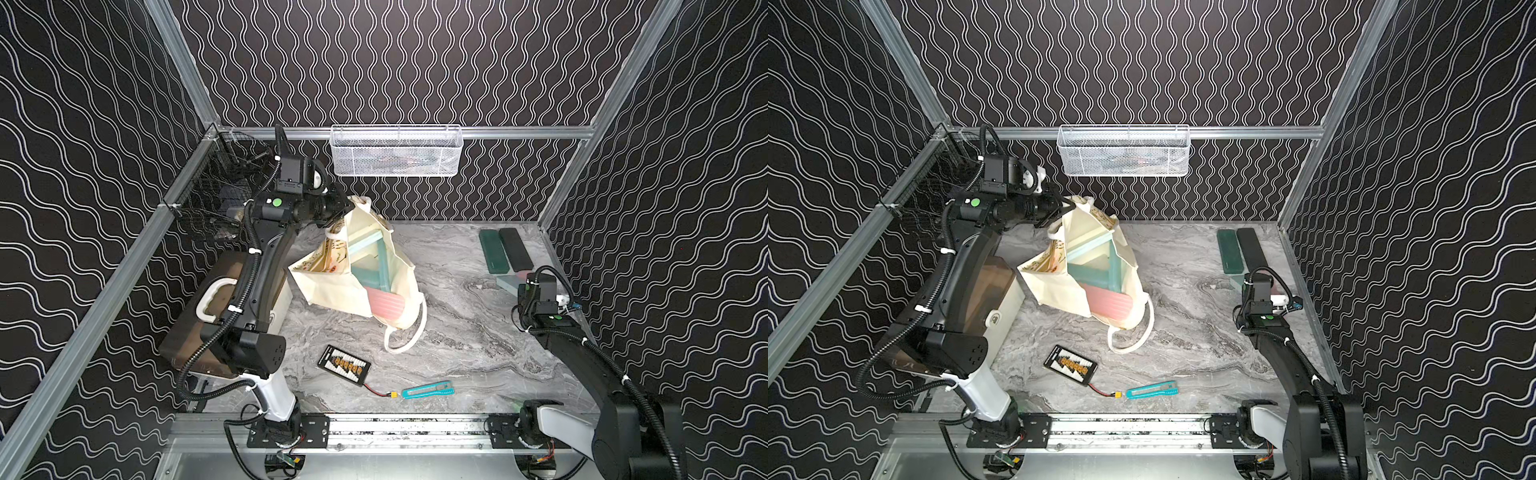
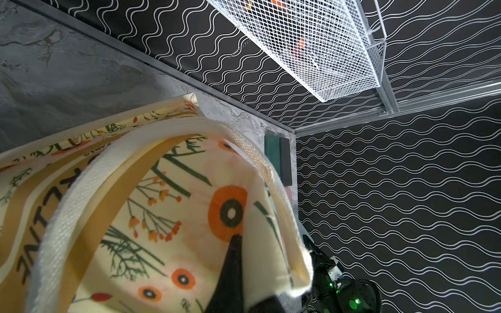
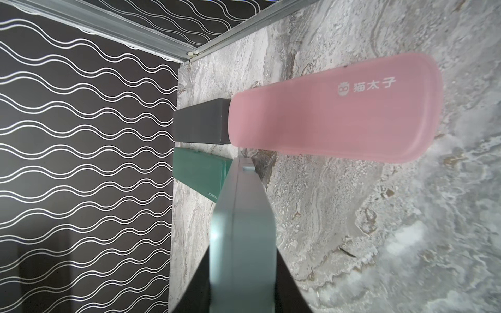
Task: Take out the pencil case from the canvas bag
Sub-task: Place the pencil case at the center of the board.
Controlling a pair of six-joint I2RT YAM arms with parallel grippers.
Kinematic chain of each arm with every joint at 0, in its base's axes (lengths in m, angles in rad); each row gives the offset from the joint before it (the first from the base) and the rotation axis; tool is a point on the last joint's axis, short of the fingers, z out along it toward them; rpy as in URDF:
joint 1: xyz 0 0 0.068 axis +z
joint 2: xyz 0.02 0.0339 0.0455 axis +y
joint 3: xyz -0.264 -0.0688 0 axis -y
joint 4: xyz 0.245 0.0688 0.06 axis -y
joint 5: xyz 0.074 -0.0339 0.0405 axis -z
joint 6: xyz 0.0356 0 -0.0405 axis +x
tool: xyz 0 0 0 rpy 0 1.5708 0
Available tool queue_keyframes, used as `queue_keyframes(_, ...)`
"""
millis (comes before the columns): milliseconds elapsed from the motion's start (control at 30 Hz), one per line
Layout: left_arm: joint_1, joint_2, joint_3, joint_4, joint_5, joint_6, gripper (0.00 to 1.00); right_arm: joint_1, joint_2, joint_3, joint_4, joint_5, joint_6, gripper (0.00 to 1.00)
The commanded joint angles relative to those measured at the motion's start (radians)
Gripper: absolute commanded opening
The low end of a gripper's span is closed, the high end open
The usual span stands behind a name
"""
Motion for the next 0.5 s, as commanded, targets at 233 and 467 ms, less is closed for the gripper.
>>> queue_keyframes(233,0.005,-0.019,-0.015,0.176,0.122,-0.005,0.00,-0.005,-0.031,-0.040,0.016,-0.015,0.005,0.61)
queue_keyframes(467,0.010,-0.021,-0.022,0.174,0.137,0.002,0.00,-0.005,-0.045,-0.087,-0.019,-0.018,-0.019,0.65)
